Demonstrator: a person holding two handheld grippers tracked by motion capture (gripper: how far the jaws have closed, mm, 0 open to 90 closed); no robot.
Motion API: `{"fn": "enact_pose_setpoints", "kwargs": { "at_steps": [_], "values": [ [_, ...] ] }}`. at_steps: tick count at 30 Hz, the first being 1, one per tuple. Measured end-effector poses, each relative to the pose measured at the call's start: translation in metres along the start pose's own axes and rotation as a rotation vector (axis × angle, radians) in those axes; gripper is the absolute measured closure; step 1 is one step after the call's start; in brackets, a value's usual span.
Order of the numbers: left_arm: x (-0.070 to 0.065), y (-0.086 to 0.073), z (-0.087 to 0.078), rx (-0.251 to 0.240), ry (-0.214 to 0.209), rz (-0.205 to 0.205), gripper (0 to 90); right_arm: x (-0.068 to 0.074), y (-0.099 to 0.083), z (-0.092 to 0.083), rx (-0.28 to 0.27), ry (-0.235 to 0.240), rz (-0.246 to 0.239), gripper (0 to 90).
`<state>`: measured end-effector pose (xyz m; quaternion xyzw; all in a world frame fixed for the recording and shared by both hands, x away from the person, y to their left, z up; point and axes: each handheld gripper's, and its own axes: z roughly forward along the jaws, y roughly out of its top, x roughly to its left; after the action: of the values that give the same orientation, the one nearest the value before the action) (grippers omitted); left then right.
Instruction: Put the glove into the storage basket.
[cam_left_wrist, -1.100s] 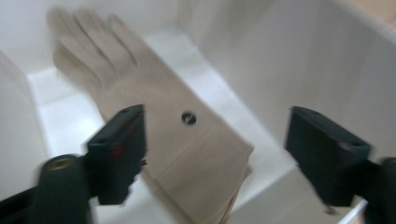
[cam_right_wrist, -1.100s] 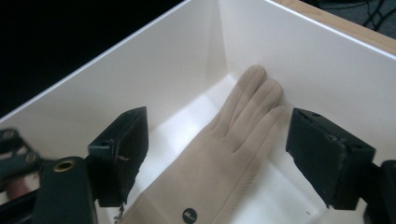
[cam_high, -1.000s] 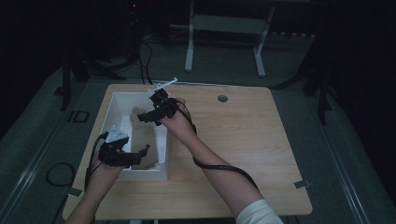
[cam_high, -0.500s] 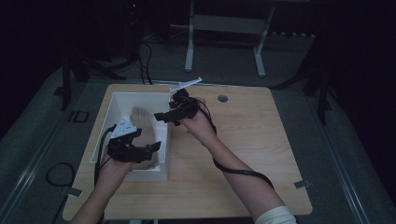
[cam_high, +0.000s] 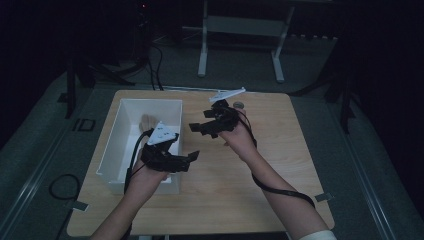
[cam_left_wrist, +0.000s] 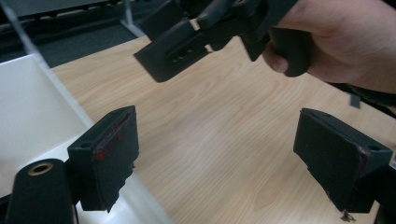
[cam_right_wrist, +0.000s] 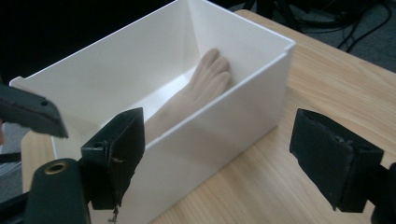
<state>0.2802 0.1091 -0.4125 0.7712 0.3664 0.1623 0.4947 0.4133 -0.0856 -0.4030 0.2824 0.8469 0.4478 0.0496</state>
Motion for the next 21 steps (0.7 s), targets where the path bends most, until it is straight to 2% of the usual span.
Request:
{"fn": "enact_pose_setpoints", "kwargs": {
  "at_steps": [10, 13, 16, 21],
  "values": [
    [-0.025, 0.006, 0.025, 0.008, -0.051, 0.054, 14.7, -0.018, -0.023, -0.029, -0.023, -0.027, 0.012, 17.9],
    [-0.029, 0.006, 0.031, 0.012, -0.066, 0.053, 14.7, -0.021, -0.028, -0.033, -0.021, -0.031, 0.014, 17.7],
    [-0.037, 0.004, 0.041, 0.021, -0.081, 0.071, 14.7, -0.028, -0.041, -0.040, -0.022, -0.038, 0.021, 17.4],
    [-0.042, 0.001, 0.051, 0.025, -0.098, 0.072, 14.7, -0.037, -0.057, -0.045, -0.039, -0.048, 0.020, 16.9]
  ]
}}
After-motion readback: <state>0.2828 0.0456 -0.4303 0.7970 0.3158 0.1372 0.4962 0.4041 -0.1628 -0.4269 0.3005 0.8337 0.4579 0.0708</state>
